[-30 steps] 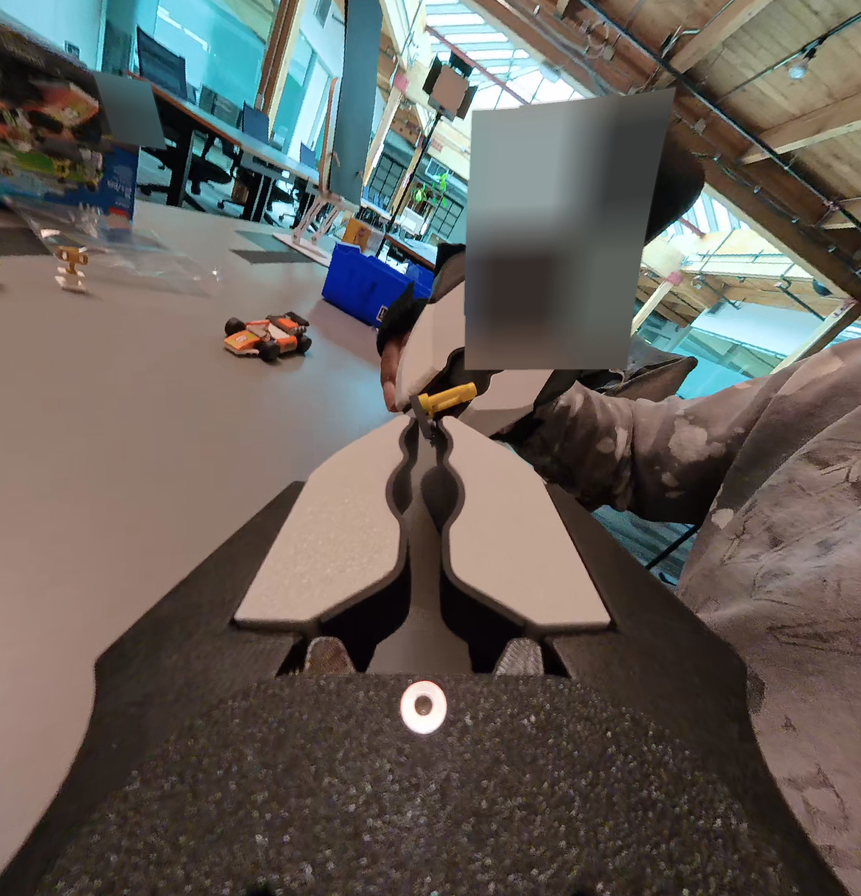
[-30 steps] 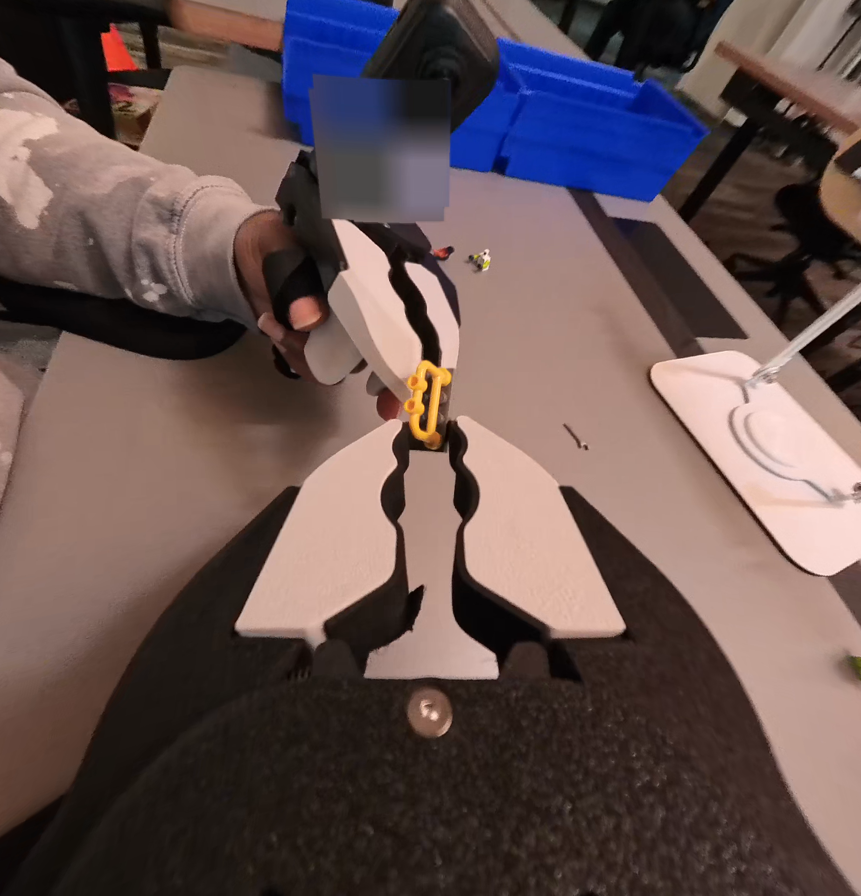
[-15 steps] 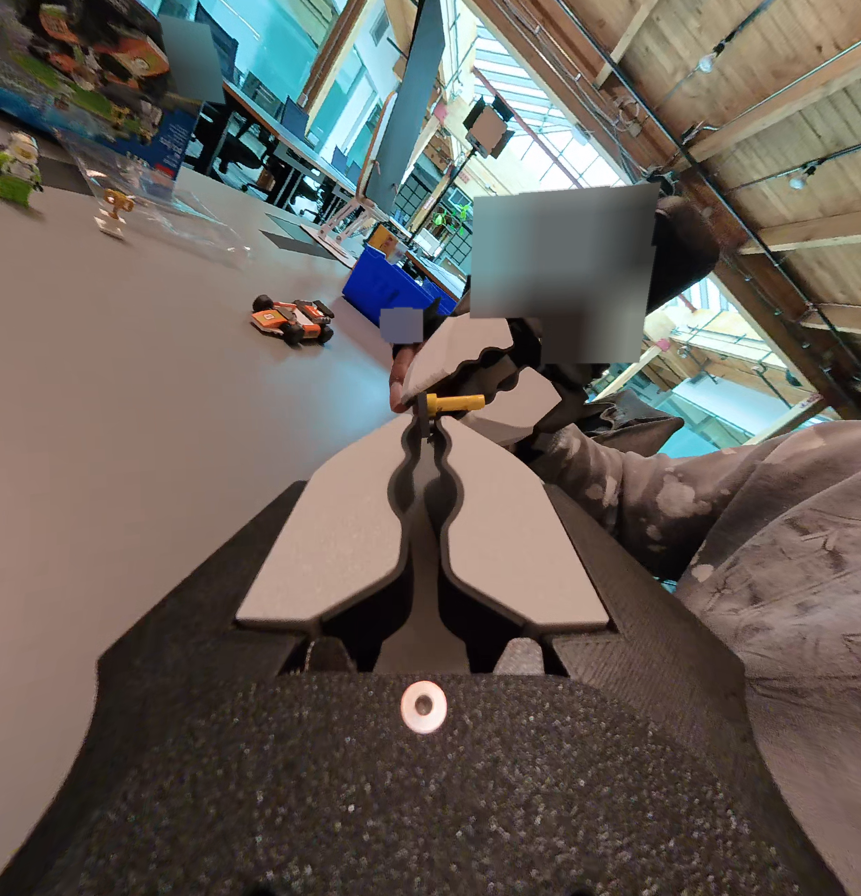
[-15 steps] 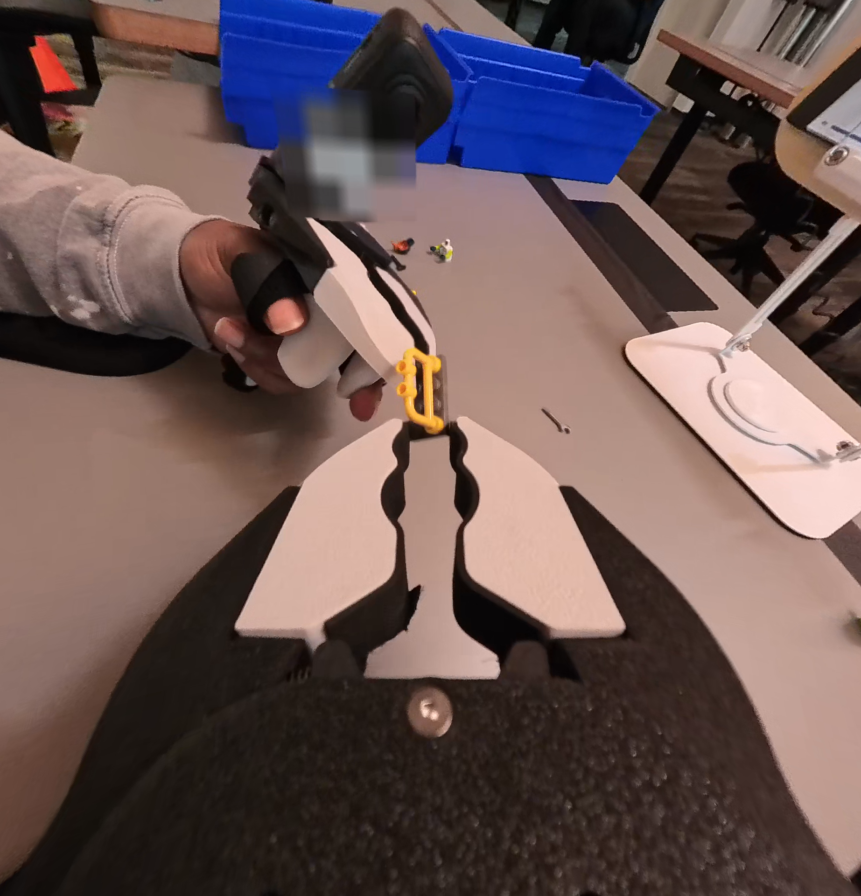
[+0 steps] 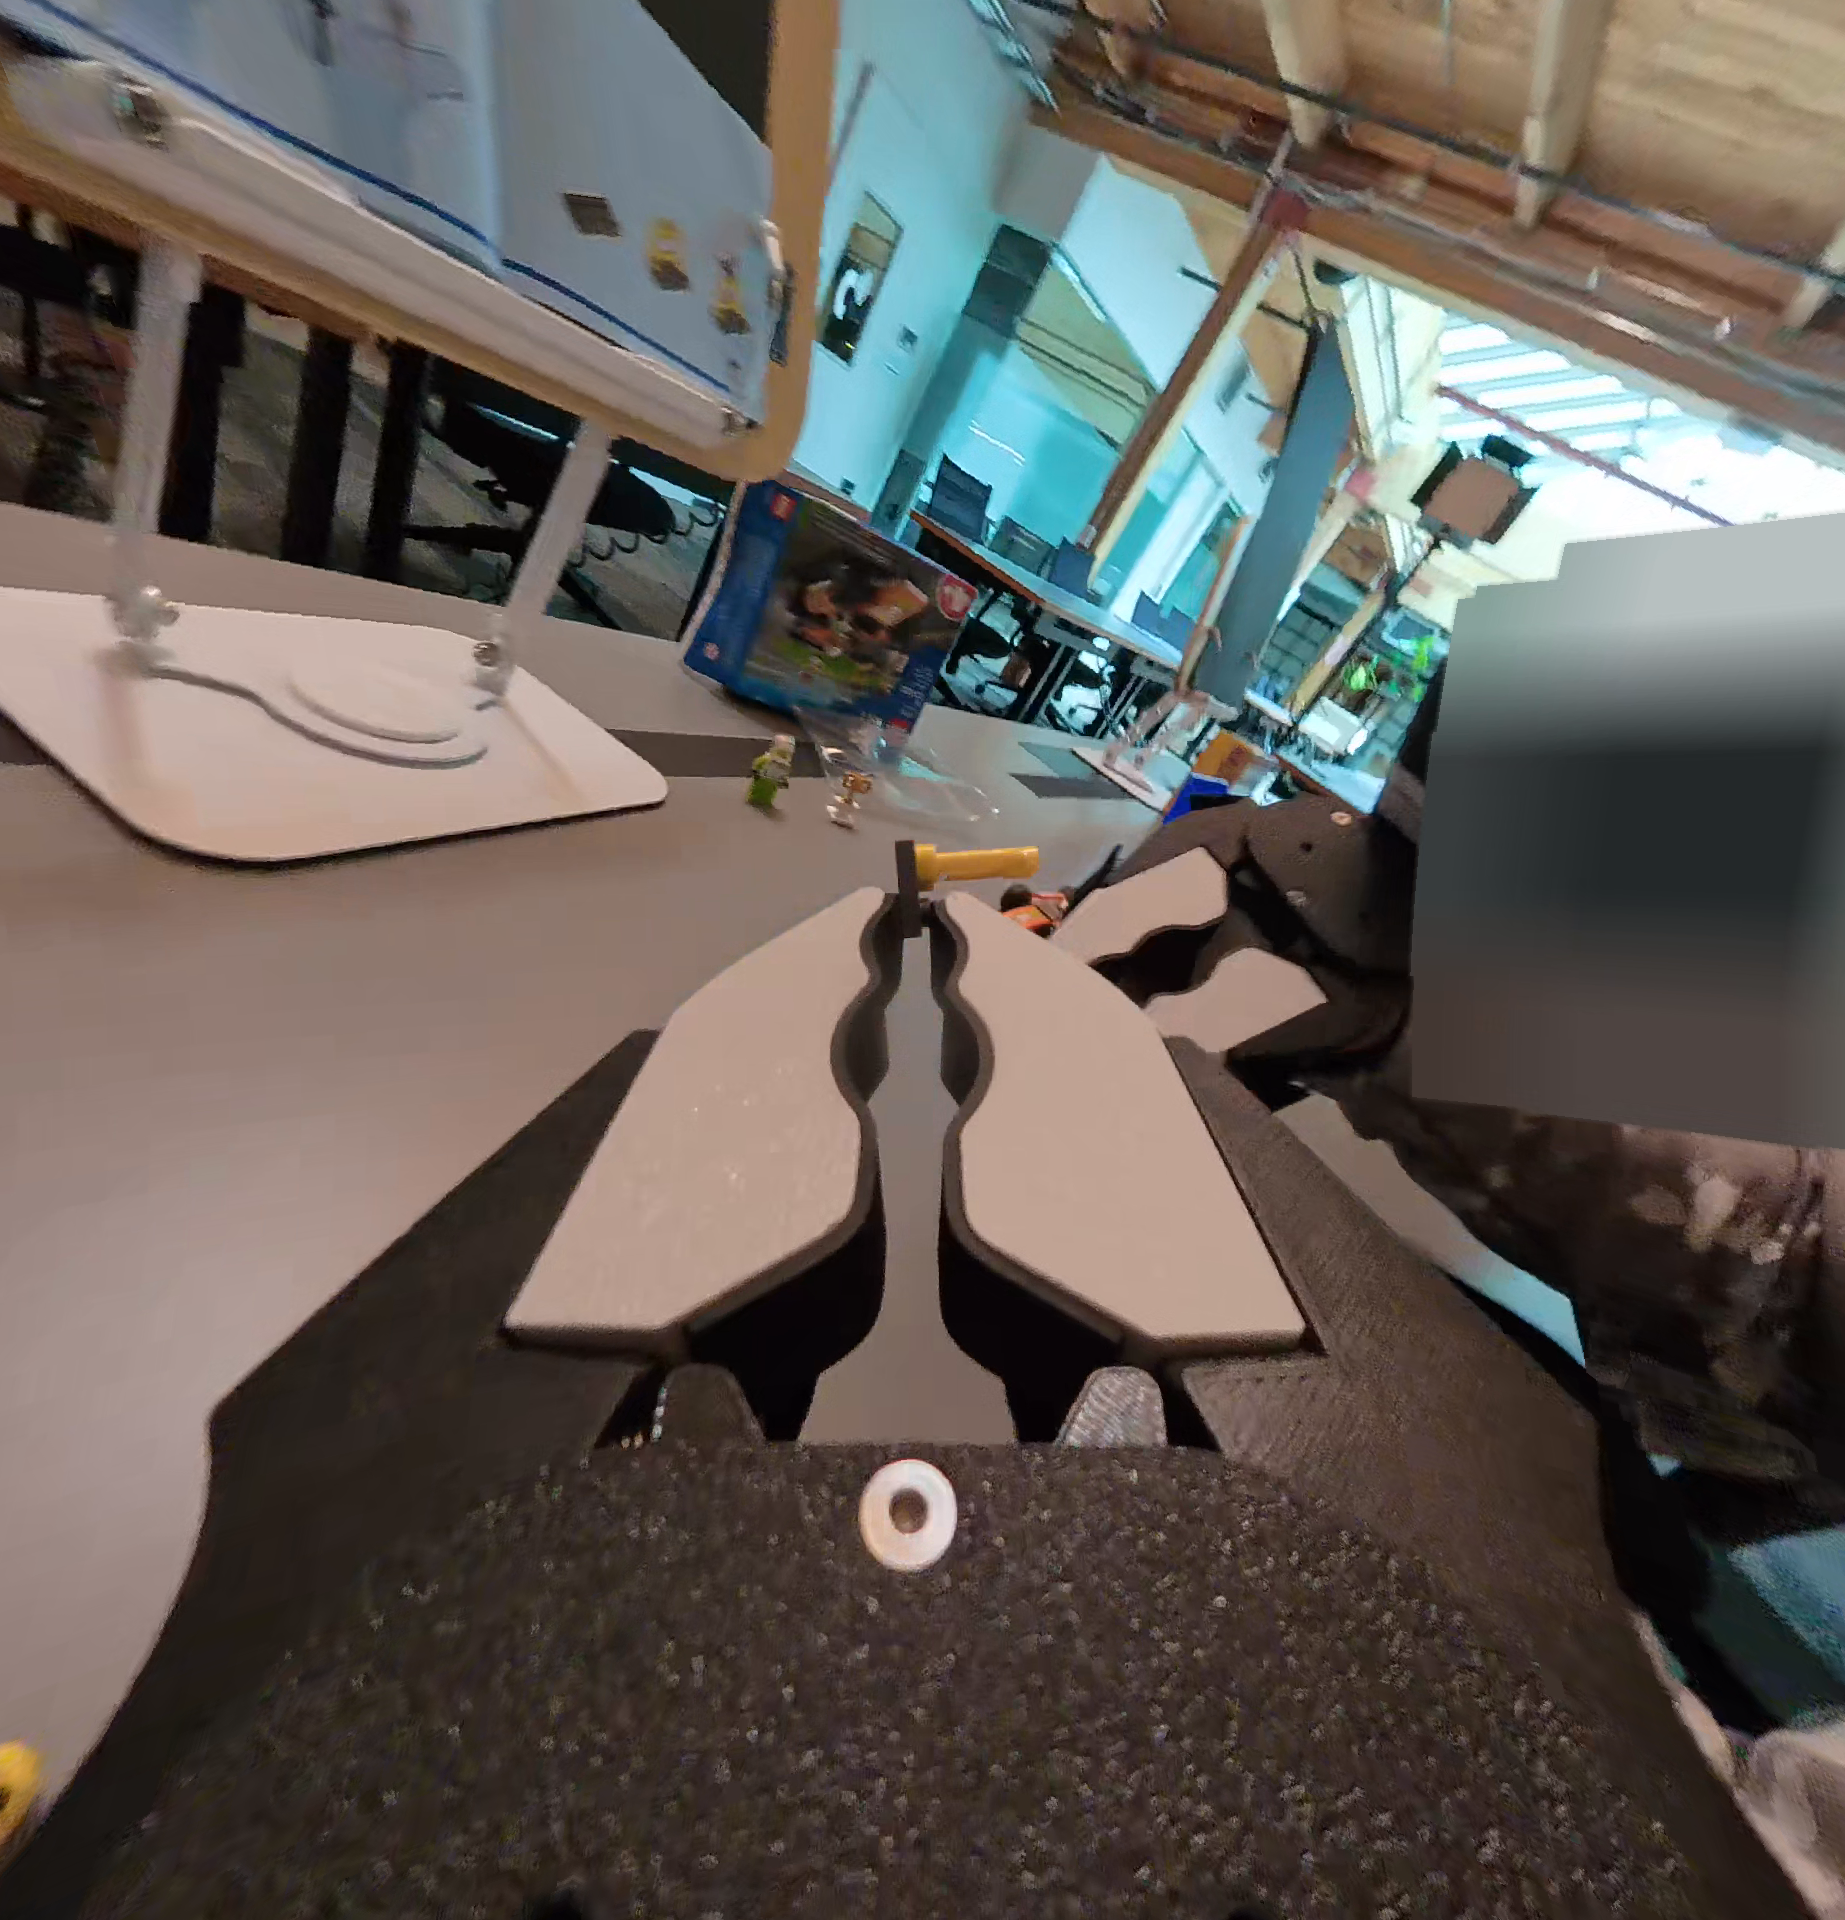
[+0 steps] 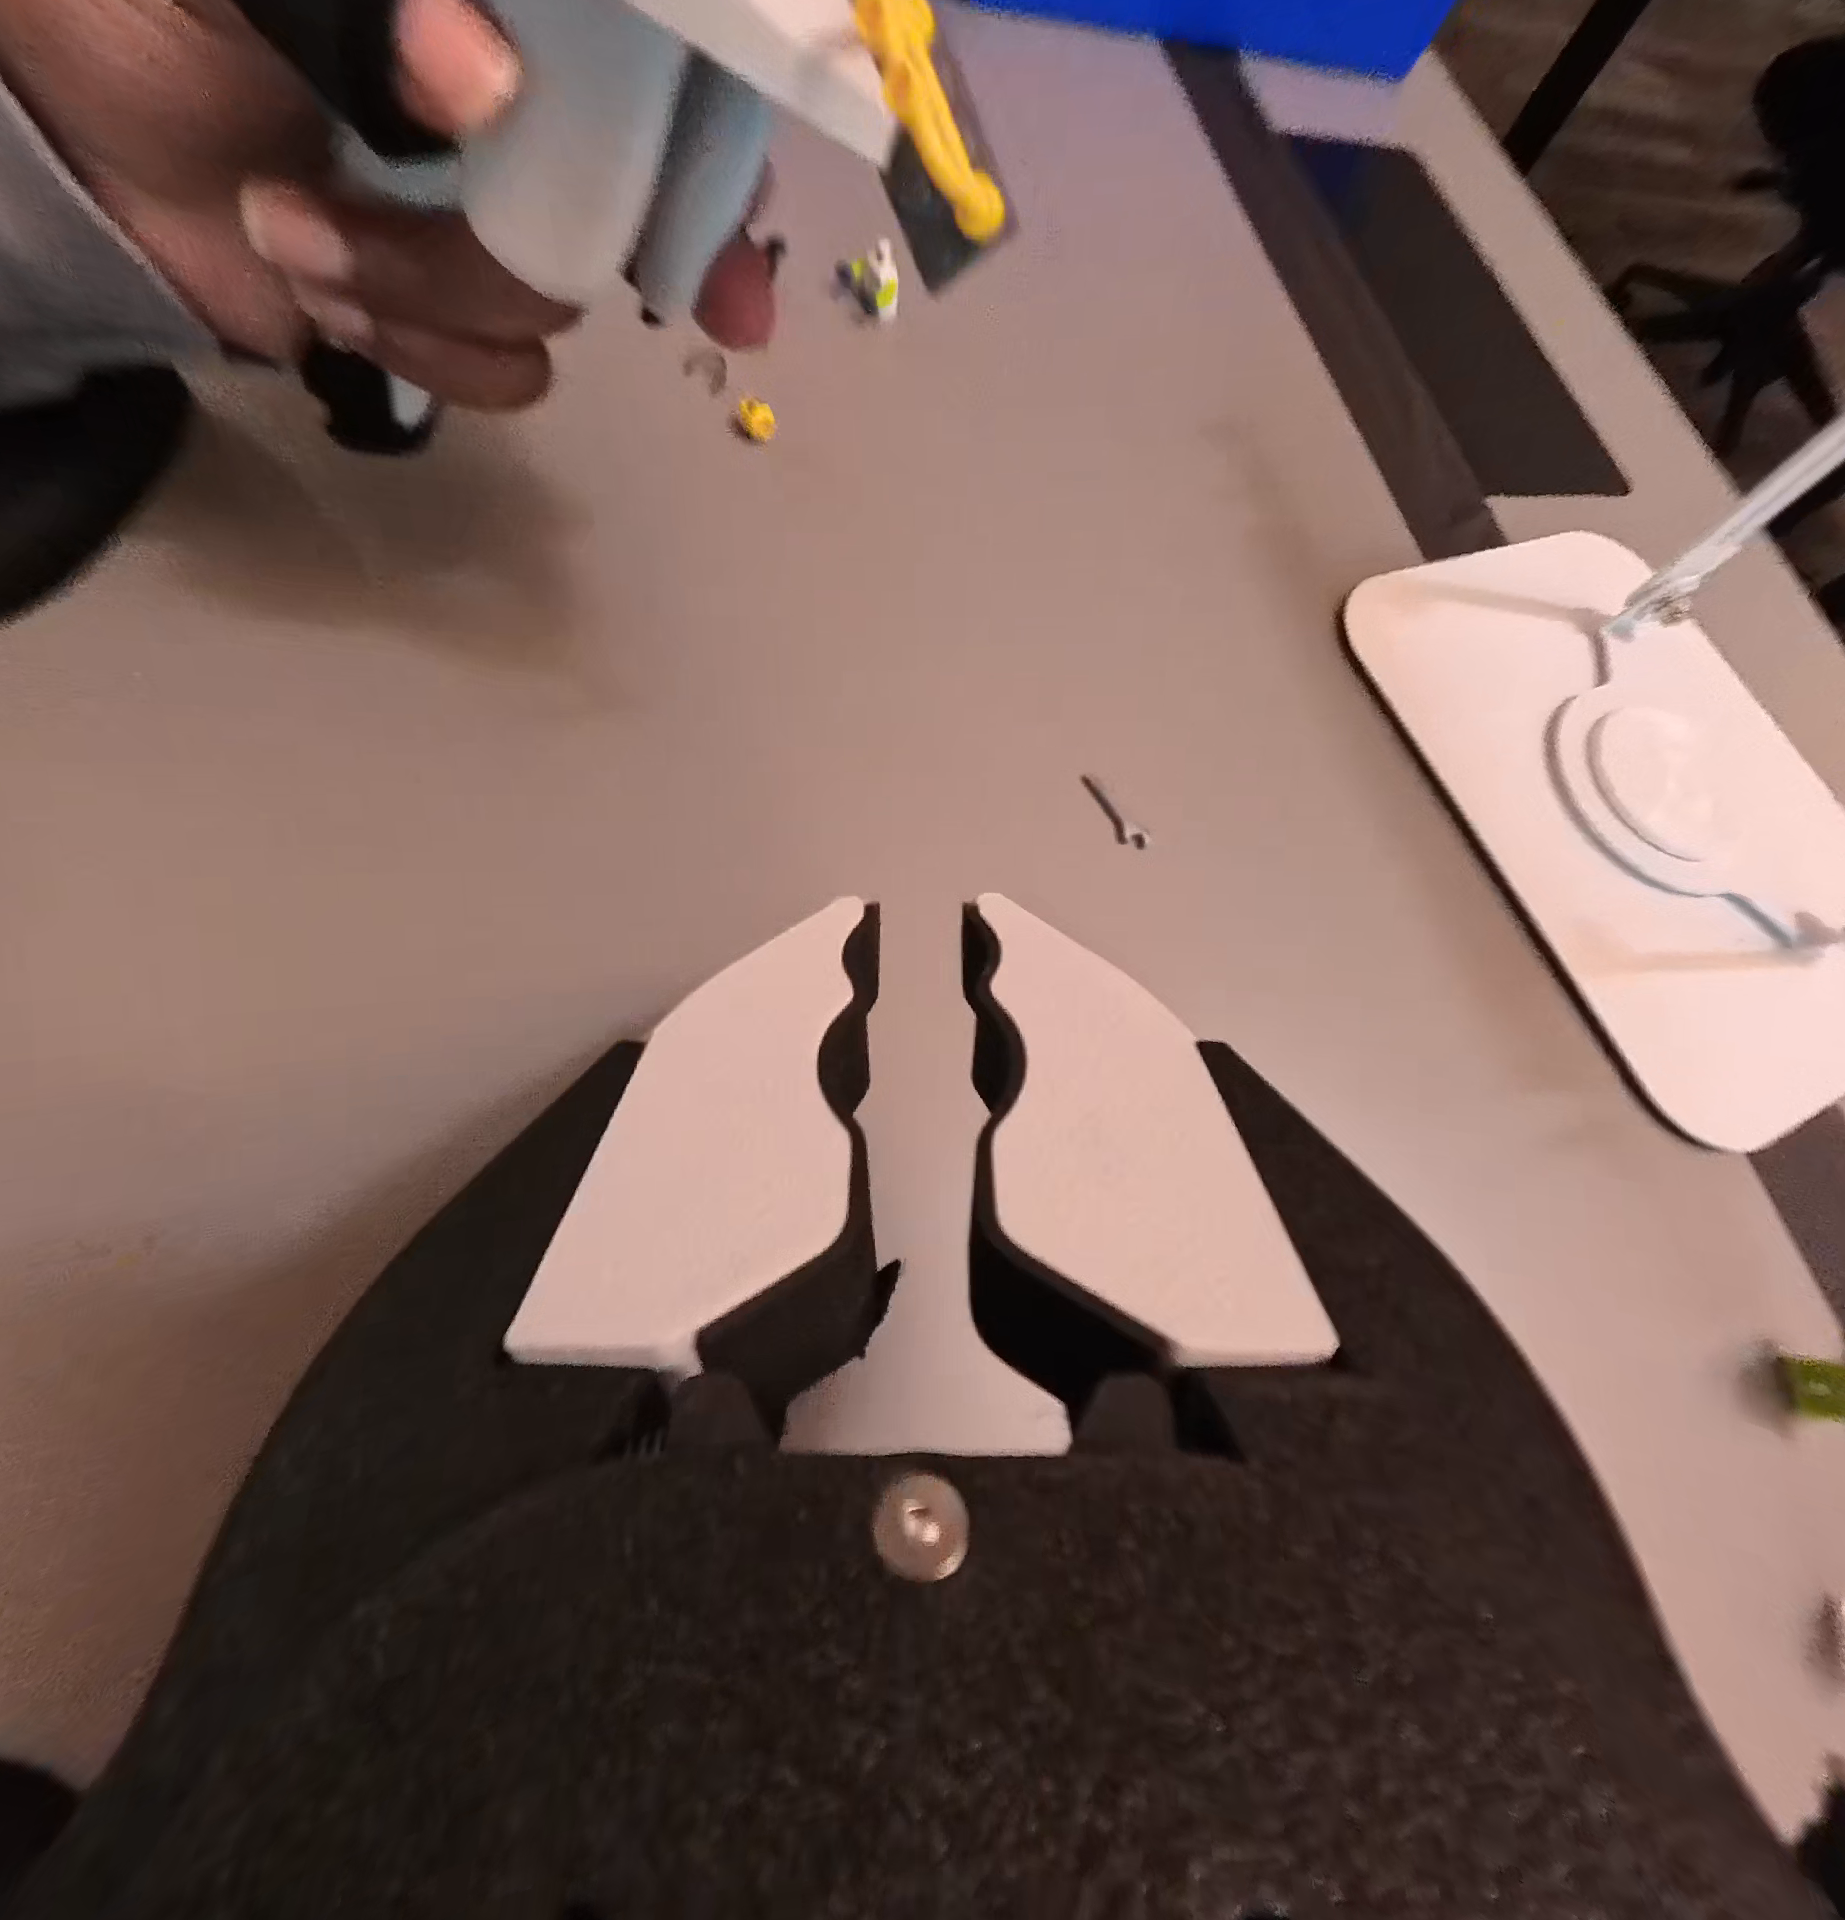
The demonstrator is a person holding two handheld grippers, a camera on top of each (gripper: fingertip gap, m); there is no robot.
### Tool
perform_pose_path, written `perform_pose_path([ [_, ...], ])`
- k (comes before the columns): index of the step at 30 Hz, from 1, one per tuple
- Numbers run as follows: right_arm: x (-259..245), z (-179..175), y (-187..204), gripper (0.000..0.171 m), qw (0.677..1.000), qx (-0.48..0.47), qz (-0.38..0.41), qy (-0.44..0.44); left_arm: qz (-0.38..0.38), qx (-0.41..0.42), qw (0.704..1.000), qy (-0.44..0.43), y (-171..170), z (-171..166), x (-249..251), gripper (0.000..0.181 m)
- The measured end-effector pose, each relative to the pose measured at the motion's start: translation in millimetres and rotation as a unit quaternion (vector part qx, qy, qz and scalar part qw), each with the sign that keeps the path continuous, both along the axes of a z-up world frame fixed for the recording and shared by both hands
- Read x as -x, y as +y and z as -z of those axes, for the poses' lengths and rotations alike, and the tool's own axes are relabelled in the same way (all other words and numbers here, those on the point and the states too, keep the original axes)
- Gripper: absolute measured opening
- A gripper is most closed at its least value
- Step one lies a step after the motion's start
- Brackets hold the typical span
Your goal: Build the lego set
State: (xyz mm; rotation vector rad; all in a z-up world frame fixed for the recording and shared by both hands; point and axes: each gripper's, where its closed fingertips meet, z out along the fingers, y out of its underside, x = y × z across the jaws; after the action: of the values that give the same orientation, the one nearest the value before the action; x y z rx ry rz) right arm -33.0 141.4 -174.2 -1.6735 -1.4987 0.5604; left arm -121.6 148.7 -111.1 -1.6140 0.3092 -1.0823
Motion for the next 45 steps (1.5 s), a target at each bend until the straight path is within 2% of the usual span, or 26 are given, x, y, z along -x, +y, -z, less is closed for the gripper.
perform_pose_path([
  [5,23.4,31.6,57.6,0.015,0.996,0.020,-0.038,-0.079,-0.016,0.052,0.998,-0.034,11.6,18.9,7.8,0.005],
  [9,34.6,53.4,80.5,0.017,0.987,0.074,-0.079,-0.120,-0.006,0.078,0.994,-0.072,13.6,21.6,10.1,0.005],
  [16,40.1,71.1,90.5,0.019,0.969,0.117,-0.132,-0.174,0.010,0.083,0.992,-0.091,12.8,16.5,9.2,0.005],
  [20,46.1,73.3,91.9,0.013,0.966,0.138,-0.143,-0.164,0.005,0.099,0.991,-0.090,16.2,23.9,10.5,0.005],
  [25,48.0,73.9,92.7,0.008,0.967,0.118,-0.152,-0.168,-0.026,0.120,0.990,-0.069,23.5,36.6,16.3,0.005],
  [27,48.7,73.4,92.9,0.000,0.969,0.089,-0.149,-0.177,-0.034,0.134,0.989,-0.060,25.5,42.7,16.6,0.005],
  [29,48.9,68.8,91.6,0.000,0.972,0.058,-0.148,-0.176,-0.042,0.148,0.987,-0.055,26.9,48.4,16.9,0.005],
  [33,43.4,56.7,81.0,0.000,0.972,0.014,-0.144,-0.185,-0.047,0.164,0.984,-0.049,26.7,54.5,15.1,0.005],
  [36,39.1,51.4,61.1,0.000,0.971,0.036,-0.150,-0.180,-0.049,0.163,0.984,-0.056,26.8,52.4,16.0,0.005],
  [40,39.2,44.4,0.2,0.013,0.967,0.092,-0.185,-0.150,-0.057,0.153,0.984,-0.068,27.9,47.2,21.5,0.005],
  [45,42.8,43.9,-87.1,0.014,0.956,0.094,-0.250,-0.117,-0.053,0.153,0.983,-0.085,28.2,42.5,23.2,0.005],
])
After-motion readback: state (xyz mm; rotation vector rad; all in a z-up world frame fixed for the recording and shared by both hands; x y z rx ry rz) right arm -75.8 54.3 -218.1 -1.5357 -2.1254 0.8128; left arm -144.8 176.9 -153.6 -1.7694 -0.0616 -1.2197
